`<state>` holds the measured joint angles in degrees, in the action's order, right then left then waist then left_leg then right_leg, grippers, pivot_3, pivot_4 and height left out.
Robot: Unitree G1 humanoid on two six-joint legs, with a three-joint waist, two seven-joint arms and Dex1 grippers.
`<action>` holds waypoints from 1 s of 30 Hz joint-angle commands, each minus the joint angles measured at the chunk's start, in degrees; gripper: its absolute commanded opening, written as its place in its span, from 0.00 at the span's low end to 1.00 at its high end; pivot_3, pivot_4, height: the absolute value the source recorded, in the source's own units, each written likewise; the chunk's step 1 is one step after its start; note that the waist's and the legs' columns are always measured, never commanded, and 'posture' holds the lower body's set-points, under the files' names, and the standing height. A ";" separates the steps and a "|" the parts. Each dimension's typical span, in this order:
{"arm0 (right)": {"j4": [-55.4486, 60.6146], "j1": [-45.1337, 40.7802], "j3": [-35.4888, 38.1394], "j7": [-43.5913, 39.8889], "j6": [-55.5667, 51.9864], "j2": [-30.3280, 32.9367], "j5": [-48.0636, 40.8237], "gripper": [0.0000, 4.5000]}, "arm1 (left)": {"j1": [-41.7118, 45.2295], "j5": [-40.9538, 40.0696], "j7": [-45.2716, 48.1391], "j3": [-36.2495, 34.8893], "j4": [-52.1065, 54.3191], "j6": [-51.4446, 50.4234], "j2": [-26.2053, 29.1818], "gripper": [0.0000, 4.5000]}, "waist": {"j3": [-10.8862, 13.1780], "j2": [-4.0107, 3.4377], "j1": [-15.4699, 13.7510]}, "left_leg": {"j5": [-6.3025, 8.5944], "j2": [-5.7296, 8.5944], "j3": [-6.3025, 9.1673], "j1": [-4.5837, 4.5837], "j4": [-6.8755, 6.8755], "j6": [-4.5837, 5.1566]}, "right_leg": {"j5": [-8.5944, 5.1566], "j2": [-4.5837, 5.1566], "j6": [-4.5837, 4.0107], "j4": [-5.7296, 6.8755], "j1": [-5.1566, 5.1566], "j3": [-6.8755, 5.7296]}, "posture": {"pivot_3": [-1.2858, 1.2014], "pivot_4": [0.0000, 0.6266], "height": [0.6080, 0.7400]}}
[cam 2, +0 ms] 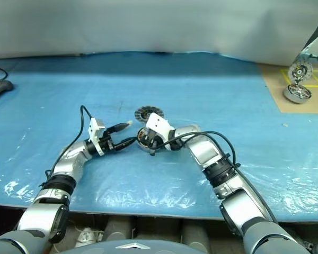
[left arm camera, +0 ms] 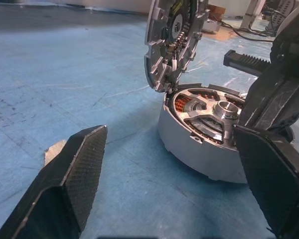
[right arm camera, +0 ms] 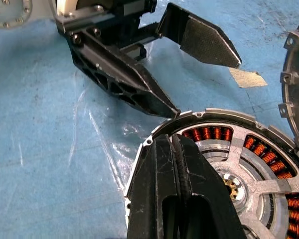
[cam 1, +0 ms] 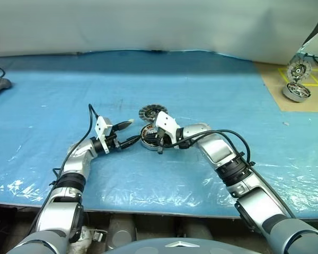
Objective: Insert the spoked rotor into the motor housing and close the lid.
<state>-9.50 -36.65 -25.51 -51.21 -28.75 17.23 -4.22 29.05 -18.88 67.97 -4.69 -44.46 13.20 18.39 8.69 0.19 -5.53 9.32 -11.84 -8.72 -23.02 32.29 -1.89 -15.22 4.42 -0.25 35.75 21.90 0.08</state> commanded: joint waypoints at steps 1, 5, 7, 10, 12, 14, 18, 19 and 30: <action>0.90 2.33 1.99 -1.96 -2.99 1.54 -1.96 0.01 | -0.06 -0.85 0.09 -0.94 1.95 -0.36 0.21 0.96 | 0.00 0.00 -0.14 | 0.00 0.00 0.00 -0.01 0.01 0.00 | 0.00 0.01 0.00 0.00 0.00 0.00 | 0.52 0.24 1.00; 8.66 2.52 8.83 -5.36 -8.37 1.47 -11.16 0.01 | 1.11 -3.11 0.19 -2.77 2.14 -3.04 0.46 0.96 | 0.03 0.04 -0.14 | 0.00 0.03 0.00 -0.17 0.03 0.01 | 0.03 0.01 0.05 -0.04 0.09 -0.01 | 0.52 0.24 1.00; 11.62 2.37 11.13 -5.67 -11.28 1.61 -14.27 0.01 | 1.88 -3.75 0.07 -3.55 2.09 -4.32 0.88 0.96 | 0.04 0.05 -0.13 | -0.01 -0.01 0.00 -0.28 0.02 0.01 | 0.04 -0.05 0.06 -0.02 0.23 -0.02 | 0.52 0.24 1.00; 15.72 2.83 13.48 -5.03 -14.07 2.98 -16.67 0.01 | -3.89 -10.71 -0.15 -7.22 18.60 -14.95 6.13 0.96 | 0.12 0.19 0.25 | -0.01 -0.05 0.00 -0.36 -0.04 0.01 | 0.03 -0.11 0.05 -0.01 0.36 -0.03 | 0.52 0.24 1.00; 17.89 3.91 15.18 -3.45 -15.12 4.24 -17.18 0.01 | -4.42 -13.50 -1.91 -8.33 24.51 -21.31 7.98 0.96 | 0.16 0.26 0.49 | 0.05 -0.11 0.00 -0.43 -0.05 -0.10 | 0.03 -0.19 0.04 -0.03 0.49 -0.02 | 0.52 0.24 1.00; 19.41 5.01 16.43 -1.82 -15.96 5.21 -17.60 0.01 | -2.38 -14.35 -4.84 -8.39 24.62 -24.17 7.19 0.96 | 0.22 0.12 -0.15 | 0.07 -0.09 0.02 -0.45 -0.09 -0.14 | 0.01 -0.19 0.01 -0.04 0.50 -0.08 | 0.52 0.24 1.00; 22.60 8.76 18.39 1.26 -17.60 7.02 -18.07 0.00 | 5.04 -14.13 -9.84 -10.36 17.45 -24.99 4.27 0.75 | 0.28 0.07 -1.55 | 0.06 0.04 0.00 -0.37 0.04 -0.13 | 0.01 0.03 0.03 -0.10 0.23 -0.11 | 0.52 0.24 1.00; 23.48 10.12 19.26 2.27 -18.32 7.36 -18.36 0.00 | 7.82 -12.92 -9.54 -10.03 13.48 -23.67 3.74 0.67 | 0.30 0.09 -1.51 | 0.06 0.06 0.00 -0.35 0.07 -0.12 | 0.02 0.06 0.05 -0.11 0.19 -0.11 | 0.52 0.24 1.00; 29.53 17.16 23.15 10.24 -21.93 8.42 -20.29 0.00 | 20.56 -1.74 -15.63 -6.77 -8.88 -6.86 -1.56 0.01 | 0.33 0.13 -1.00 | 0.08 0.04 0.09 -0.34 -0.11 -0.20 | 0.06 -0.13 0.12 -0.26 0.27 -0.04 | 0.52 0.24 1.00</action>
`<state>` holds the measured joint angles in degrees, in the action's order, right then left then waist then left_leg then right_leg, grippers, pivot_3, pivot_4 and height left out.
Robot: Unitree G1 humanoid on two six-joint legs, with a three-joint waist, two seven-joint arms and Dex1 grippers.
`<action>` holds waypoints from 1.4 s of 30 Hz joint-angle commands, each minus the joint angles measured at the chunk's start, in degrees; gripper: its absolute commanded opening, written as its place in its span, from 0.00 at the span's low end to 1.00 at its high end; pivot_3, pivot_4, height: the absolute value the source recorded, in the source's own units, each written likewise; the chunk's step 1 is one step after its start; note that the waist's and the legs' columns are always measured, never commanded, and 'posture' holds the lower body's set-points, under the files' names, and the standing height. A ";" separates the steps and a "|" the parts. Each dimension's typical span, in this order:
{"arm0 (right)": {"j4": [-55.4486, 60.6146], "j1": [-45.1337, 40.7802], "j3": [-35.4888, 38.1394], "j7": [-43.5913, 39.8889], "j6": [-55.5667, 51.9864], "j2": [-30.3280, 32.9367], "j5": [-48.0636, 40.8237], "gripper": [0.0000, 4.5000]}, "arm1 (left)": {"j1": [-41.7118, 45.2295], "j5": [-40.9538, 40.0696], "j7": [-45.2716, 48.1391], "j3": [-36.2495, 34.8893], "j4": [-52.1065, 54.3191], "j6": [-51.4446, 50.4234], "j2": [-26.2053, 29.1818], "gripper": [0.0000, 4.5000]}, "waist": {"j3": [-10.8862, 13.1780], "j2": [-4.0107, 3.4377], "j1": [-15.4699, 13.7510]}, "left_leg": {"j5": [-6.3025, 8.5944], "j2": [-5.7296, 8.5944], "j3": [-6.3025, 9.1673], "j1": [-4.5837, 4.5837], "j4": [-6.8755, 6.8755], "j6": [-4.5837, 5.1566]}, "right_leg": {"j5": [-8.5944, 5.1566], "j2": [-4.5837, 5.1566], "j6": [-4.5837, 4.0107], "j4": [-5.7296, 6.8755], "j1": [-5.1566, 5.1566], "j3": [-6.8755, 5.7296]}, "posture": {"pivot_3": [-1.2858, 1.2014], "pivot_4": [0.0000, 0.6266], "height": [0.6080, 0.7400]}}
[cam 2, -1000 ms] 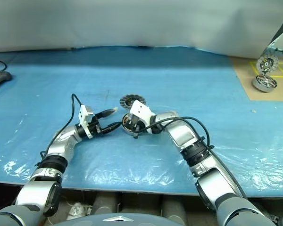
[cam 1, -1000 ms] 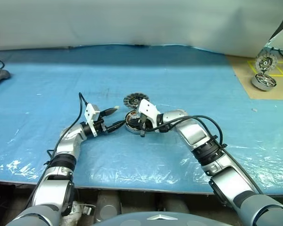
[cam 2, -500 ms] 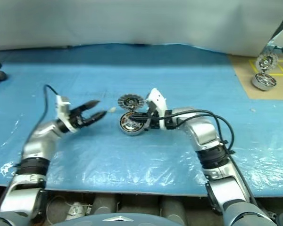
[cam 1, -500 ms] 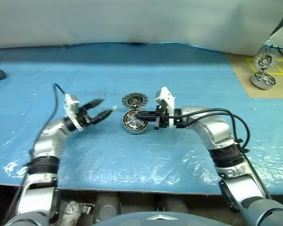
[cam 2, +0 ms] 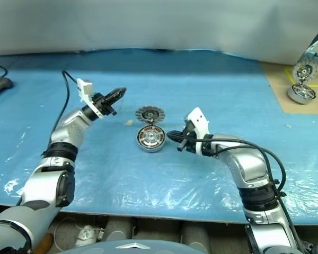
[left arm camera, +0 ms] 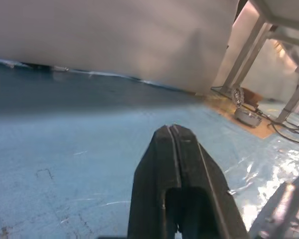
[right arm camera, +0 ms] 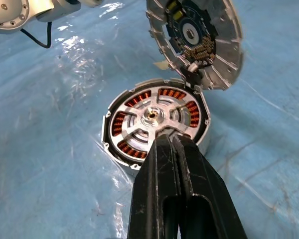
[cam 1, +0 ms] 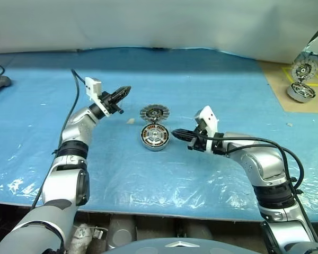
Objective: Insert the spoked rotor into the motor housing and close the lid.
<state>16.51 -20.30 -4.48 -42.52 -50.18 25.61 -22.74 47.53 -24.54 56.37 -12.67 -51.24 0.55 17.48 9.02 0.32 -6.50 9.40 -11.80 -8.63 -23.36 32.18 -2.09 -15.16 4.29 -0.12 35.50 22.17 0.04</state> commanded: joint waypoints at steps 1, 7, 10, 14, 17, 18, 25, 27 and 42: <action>4.02 1.30 2.25 1.95 -0.68 0.16 -1.88 0.00 | 2.62 5.95 -6.60 2.06 -3.12 7.53 -1.00 0.01 | 0.01 0.01 -0.13 | 0.00 0.01 0.06 -0.06 0.01 0.00 | 0.00 0.01 0.01 -0.03 -0.01 -0.05 | 0.52 0.24 1.00; 4.60 2.90 2.75 4.25 -0.87 0.01 -2.00 0.00 | 7.11 8.80 -8.90 3.36 -9.29 10.41 -5.90 0.01 | 0.02 0.03 -0.97 | 0.00 0.03 0.14 -0.08 0.14 0.00 | 0.05 0.08 0.09 0.00 -0.10 -0.13 | 0.52 0.24 1.00; 4.75 3.15 2.58 4.73 -0.88 0.04 -2.26 0.00 | 10.48 6.58 -2.12 2.19 -11.69 7.28 -8.53 0.01 | 0.03 0.05 -1.08 | 0.00 0.08 0.16 -0.08 0.25 0.00 | 0.09 0.15 0.16 0.00 -0.17 -0.13 | 0.52 0.24 1.00; 5.61 3.67 2.76 4.95 -1.24 0.51 -2.94 0.00 | 14.16 3.90 9.84 0.85 -14.71 1.20 -8.99 0.01 | 0.04 0.06 -0.73 | -0.01 0.07 0.14 -0.04 0.23 0.01 | 0.10 0.12 0.16 0.05 -0.15 -0.10 | 0.52 0.24 1.00; 6.23 4.42 3.02 5.38 -1.33 1.31 -3.02 0.00 | 15.53 6.04 16.24 2.45 -17.55 -2.17 -7.92 0.01 | 0.04 0.05 -0.58 | -0.01 0.07 0.08 0.07 0.12 0.00 | 0.09 0.08 0.15 0.01 -0.14 0.00 | 0.52 0.24 1.00; 6.55 4.67 3.34 5.60 -1.51 1.42 -3.34 0.00 | 15.83 6.88 18.52 3.18 -18.06 -3.17 -7.47 0.01 | 0.04 0.05 -0.58 | -0.01 0.07 0.08 0.07 0.09 0.01 | 0.09 0.08 0.15 -0.01 -0.14 0.00 | 0.52 0.24 1.00; 8.31 6.24 6.14 7.39 -2.40 1.54 -4.99 0.00 | 15.18 13.57 31.96 10.42 -18.03 -6.63 -4.96 0.01 | 0.05 0.04 -0.95 | -0.01 0.08 0.09 0.03 0.08 0.01 | 0.09 0.12 0.15 -0.08 -0.17 -0.06 | 0.52 0.24 1.00; 9.01 6.74 7.64 7.67 -2.68 1.58 -5.98 0.00 | 14.02 15.22 32.72 11.82 -17.82 -4.65 -5.37 0.01 | 0.05 0.04 -1.03 | -0.01 0.07 0.09 0.04 0.08 0.01 | 0.09 0.13 0.15 -0.07 -0.18 -0.07 | 0.52 0.24 1.00; 16.94 15.38 6.27 4.76 3.89 6.92 -7.33 0.00 | 7.34 19.27 36.13 20.94 -14.97 2.95 -5.60 0.01 | 0.04 0.04 -1.01 | 0.00 0.05 0.09 0.30 0.04 0.03 | 0.08 0.16 0.13 -0.14 -0.49 -0.10 | 0.52 0.24 1.00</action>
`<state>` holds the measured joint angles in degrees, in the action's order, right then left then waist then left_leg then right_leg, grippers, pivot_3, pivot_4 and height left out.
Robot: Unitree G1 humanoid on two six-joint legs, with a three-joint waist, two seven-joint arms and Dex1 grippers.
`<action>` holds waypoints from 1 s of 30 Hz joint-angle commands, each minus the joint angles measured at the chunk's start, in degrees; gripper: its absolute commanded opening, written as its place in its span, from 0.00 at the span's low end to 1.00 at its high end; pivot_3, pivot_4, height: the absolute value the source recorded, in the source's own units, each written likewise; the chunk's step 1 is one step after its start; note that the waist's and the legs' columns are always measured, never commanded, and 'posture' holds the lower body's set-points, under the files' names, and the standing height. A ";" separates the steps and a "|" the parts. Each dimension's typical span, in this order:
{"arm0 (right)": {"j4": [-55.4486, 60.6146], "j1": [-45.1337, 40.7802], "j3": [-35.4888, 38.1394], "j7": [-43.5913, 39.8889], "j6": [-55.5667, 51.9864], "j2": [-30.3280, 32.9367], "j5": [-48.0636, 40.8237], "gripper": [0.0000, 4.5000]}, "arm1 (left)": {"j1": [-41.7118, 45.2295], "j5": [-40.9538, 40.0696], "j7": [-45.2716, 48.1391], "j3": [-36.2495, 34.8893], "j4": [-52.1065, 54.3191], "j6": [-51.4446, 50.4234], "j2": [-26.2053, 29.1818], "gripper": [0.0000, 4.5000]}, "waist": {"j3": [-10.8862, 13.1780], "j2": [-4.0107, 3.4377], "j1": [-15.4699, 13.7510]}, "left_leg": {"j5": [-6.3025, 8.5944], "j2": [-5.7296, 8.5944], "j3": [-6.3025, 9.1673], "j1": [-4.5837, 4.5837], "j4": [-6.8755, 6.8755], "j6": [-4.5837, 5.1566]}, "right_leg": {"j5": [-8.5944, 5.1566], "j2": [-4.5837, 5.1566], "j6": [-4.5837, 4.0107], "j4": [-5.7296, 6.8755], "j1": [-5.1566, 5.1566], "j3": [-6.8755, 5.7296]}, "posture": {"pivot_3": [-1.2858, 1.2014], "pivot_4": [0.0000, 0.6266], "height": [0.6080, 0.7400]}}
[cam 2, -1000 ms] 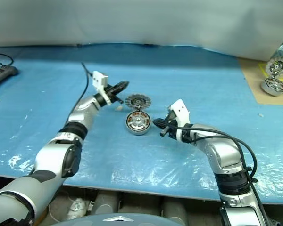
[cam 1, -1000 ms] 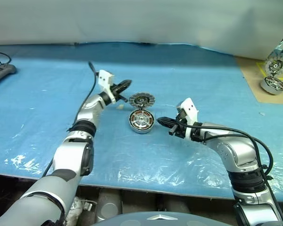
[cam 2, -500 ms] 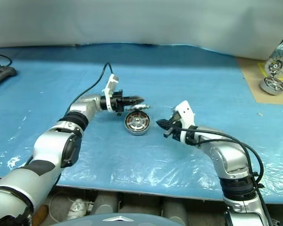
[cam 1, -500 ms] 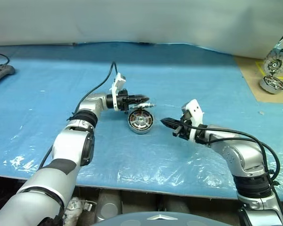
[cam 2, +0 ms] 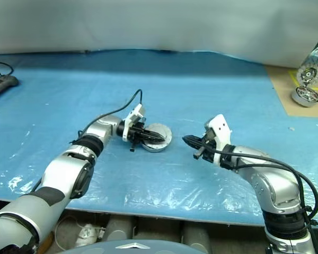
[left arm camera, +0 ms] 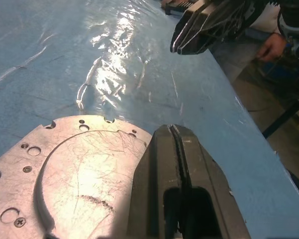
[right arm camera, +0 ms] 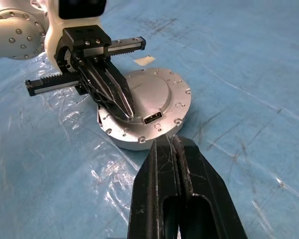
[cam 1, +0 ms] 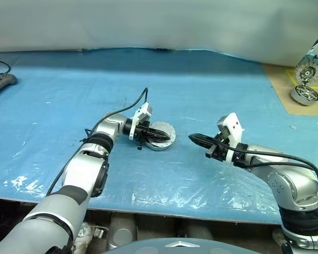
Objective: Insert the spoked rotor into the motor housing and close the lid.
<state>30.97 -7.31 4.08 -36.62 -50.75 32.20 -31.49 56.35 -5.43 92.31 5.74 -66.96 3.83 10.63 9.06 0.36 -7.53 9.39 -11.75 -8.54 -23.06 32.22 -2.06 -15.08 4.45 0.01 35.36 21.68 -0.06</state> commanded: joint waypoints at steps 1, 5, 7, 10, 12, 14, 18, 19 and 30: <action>1.60 3.49 -3.01 -1.30 6.03 0.05 2.09 0.00 | -1.83 -0.19 0.19 2.74 1.17 -0.79 1.62 0.01 | 0.00 0.00 0.04 | 0.00 0.00 0.00 0.05 -0.01 0.00 | 0.00 0.00 0.00 -0.03 -0.07 -0.01 | 0.52 0.24 1.00; -1.08 4.52 -4.00 -1.29 9.59 -1.16 2.81 0.00 | -3.16 -3.43 0.19 3.70 4.05 -3.74 3.85 0.01 | 0.00 -0.01 0.41 | 0.00 0.01 -0.01 0.19 -0.02 0.00 | 0.00 0.02 0.00 -0.07 -0.19 0.02 | 0.52 0.24 1.00; -1.62 3.76 -4.65 -1.19 10.59 -1.10 3.39 0.00 | -4.03 -5.95 0.19 4.19 6.60 -5.20 5.77 0.01 | 0.00 -0.02 0.43 | 0.00 0.00 -0.02 0.25 -0.02 0.00 | 0.00 0.02 -0.01 -0.06 -0.22 0.04 | 0.52 0.24 1.00; -2.23 1.85 -4.24 -0.97 10.93 -1.48 2.69 0.00 | -4.09 -10.06 0.19 2.68 10.28 -8.61 7.95 0.01 | 0.02 -0.04 0.43 | 0.01 -0.02 -0.03 0.27 -0.04 0.01 | -0.02 0.01 -0.03 -0.06 -0.24 0.04 | 0.52 0.24 1.00; -2.12 -0.55 -3.24 -1.17 10.31 -1.78 1.10 0.00 | -3.89 -13.80 0.19 -0.37 14.32 -13.27 9.58 0.01 | 0.11 -0.08 0.44 | 0.00 -0.01 -0.03 0.19 -0.04 0.01 | -0.02 0.01 -0.03 -0.07 -0.17 0.04 | 0.52 0.24 1.00; -2.14 -2.07 -3.64 -1.30 10.03 -1.48 1.12 0.00 | -4.44 -15.72 0.19 -2.10 17.55 -16.60 10.73 0.01 | 0.12 -0.10 0.42 | -0.01 0.00 -0.03 -0.01 -0.02 0.02 | -0.01 0.00 -0.03 -0.04 0.02 0.02 | 0.52 0.24 1.00; -4.73 -7.62 -7.43 -2.03 8.99 -0.46 3.24 0.00 | -9.89 -19.07 -3.73 -7.46 28.57 -20.40 13.31 0.01 | 0.14 -0.14 0.75 | -0.01 -0.01 -0.05 -0.11 -0.08 0.02 | -0.03 -0.03 -0.08 -0.08 0.11 0.00 | 0.52 0.24 1.00; -6.17 -9.27 -8.75 -2.45 9.70 -0.31 4.43 0.04 | -12.63 -19.84 -6.00 -8.80 32.45 -21.34 13.87 0.00 | 0.14 -0.16 0.95 | 0.00 -0.01 -0.06 -0.09 -0.10 0.01 | -0.04 -0.04 -0.09 -0.10 0.13 0.03 | 0.52 0.24 1.00; -21.83 -19.15 -17.91 -9.06 19.78 -3.18 13.18 0.83 | -44.25 -22.06 -20.69 -13.14 65.77 -19.33 14.95 0.00 | 0.18 -0.19 1.99 | 0.00 -0.13 -0.06 -0.41 -0.04 0.02 | -0.08 -0.06 -0.14 0.04 0.41 -0.15 | 0.52 0.24 1.00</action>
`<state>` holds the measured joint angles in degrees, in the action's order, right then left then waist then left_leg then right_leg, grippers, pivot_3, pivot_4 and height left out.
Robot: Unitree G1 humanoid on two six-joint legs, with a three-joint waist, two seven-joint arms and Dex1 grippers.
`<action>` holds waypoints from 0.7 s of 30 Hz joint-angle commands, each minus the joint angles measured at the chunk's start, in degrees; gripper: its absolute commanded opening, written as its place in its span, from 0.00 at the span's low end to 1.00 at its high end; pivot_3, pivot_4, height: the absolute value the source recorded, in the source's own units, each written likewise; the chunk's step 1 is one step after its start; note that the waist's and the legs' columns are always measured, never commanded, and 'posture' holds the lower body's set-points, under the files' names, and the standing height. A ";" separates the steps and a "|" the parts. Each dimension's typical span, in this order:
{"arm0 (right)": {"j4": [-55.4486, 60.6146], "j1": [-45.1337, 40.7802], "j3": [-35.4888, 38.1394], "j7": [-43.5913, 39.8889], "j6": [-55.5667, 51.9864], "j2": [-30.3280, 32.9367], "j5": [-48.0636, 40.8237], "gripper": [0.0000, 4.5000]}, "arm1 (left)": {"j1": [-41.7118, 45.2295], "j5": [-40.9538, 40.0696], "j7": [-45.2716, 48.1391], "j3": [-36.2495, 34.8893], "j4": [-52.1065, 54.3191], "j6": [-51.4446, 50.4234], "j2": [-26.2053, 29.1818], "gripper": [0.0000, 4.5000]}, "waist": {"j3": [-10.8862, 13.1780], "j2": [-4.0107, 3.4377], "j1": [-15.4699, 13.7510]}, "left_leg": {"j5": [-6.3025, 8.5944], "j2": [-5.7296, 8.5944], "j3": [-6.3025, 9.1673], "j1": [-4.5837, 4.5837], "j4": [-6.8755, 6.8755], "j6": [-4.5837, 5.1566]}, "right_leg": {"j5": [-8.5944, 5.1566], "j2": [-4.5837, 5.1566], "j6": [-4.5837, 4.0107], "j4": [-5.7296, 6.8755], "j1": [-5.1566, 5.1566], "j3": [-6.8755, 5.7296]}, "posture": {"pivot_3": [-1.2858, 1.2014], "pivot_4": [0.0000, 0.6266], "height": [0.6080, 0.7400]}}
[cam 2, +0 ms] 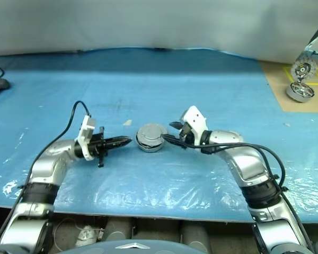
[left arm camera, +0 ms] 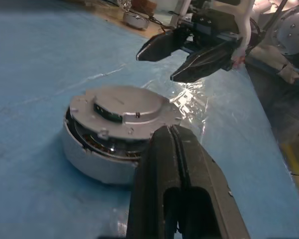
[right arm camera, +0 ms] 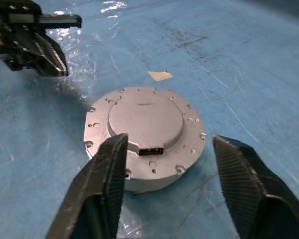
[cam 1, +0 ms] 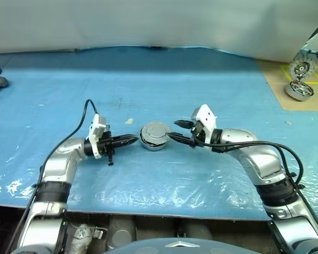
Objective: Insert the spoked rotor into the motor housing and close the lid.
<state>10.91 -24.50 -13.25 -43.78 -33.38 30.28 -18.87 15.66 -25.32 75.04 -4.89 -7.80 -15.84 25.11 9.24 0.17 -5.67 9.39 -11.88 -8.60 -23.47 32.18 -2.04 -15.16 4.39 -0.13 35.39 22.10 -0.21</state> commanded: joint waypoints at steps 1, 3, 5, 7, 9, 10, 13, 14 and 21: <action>-2.86 -2.68 -0.86 -2.45 2.68 -1.92 0.52 0.91 | -5.27 -2.76 -4.63 -3.10 7.85 0.18 0.31 0.00 | 0.00 0.00 0.30 | 0.00 0.01 -0.02 0.05 0.04 0.00 | 0.00 0.00 0.01 0.01 -0.02 0.08 | 0.52 0.24 1.00; -5.06 -4.15 -2.07 -3.29 3.61 -3.04 1.74 1.00 | -7.07 -2.10 -5.30 -3.28 7.07 3.61 -0.18 0.00 | 0.00 0.00 0.37 | 0.00 0.03 -0.09 0.14 0.05 0.01 | 0.00 0.00 0.00 0.05 -0.03 0.17 | 0.52 0.24 1.00; -6.95 -5.15 -2.95 -3.87 4.62 -3.97 2.96 1.00 | -7.79 -0.98 -5.73 -2.84 5.14 6.90 -0.60 0.00 | 0.00 0.00 0.20 | 0.00 0.01 -0.09 0.16 0.06 0.01 | -0.09 -0.01 -0.15 0.14 -0.02 0.17 | 0.52 0.24 1.00; -9.84 -6.38 -4.10 -4.14 6.01 -5.24 4.56 1.00 | -7.52 1.83 -5.88 -1.96 -1.75 14.49 -2.28 0.00 | -0.01 -0.02 0.29 | -0.01 0.01 -0.09 0.21 0.09 0.03 | -0.11 -0.02 -0.20 0.19 -0.04 0.19 | 0.52 0.24 1.00; -12.59 -7.39 -4.44 -4.41 6.72 -6.92 5.21 1.00 | -6.93 4.24 -5.99 -1.10 -7.53 21.38 -3.66 0.00 | -0.02 -0.02 0.38 | -0.01 0.04 -0.14 0.27 0.13 0.03 | 0.00 -0.01 0.00 0.24 -0.07 0.28 | 0.52 0.24 1.00; -13.61 -7.61 -4.77 -4.57 7.12 -7.50 5.62 1.00 | -6.93 4.66 -6.20 -0.89 -8.56 22.85 -4.12 0.00 | 0.00 0.01 0.38 | -0.01 0.04 -0.14 0.27 0.15 0.03 | 0.01 -0.02 0.00 0.24 -0.07 0.28 | 0.52 0.24 1.00; -15.67 -7.87 -5.87 -4.62 8.33 -8.65 7.33 1.00 | -6.95 5.11 -7.00 -0.68 -10.76 26.40 -5.30 0.00 | -0.01 0.03 0.36 | -0.01 0.02 -0.12 0.22 0.16 0.03 | 0.01 -0.03 0.01 0.28 -0.02 0.25 | 0.52 0.24 1.00; -16.09 -7.87 -6.11 -4.67 8.69 -8.86 7.98 1.00 | -6.94 5.33 -7.00 -0.56 -11.56 27.82 -5.56 0.00 | -0.01 0.03 0.36 | -0.01 0.01 -0.12 0.21 0.17 0.03 | 0.01 -0.03 0.01 0.28 -0.02 0.25 | 0.52 0.24 1.00; -17.13 -7.82 -5.74 -4.96 9.05 -9.73 9.71 0.65 | -4.53 4.79 -7.34 -0.02 -15.50 29.35 -6.08 0.00 | -0.01 0.03 0.34 | -0.01 0.00 -0.12 0.26 0.24 0.03 | 0.01 -0.03 0.01 0.36 -0.05 0.27 | 0.52 0.24 1.00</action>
<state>-6.19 -31.71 -19.00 -48.50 -24.48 20.93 -9.47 9.93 -19.98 67.87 -4.72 -22.77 12.23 19.11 9.23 0.20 -5.33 9.38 -11.87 -8.72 -23.20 32.42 -2.01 -15.15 4.36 -0.12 35.76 22.04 0.06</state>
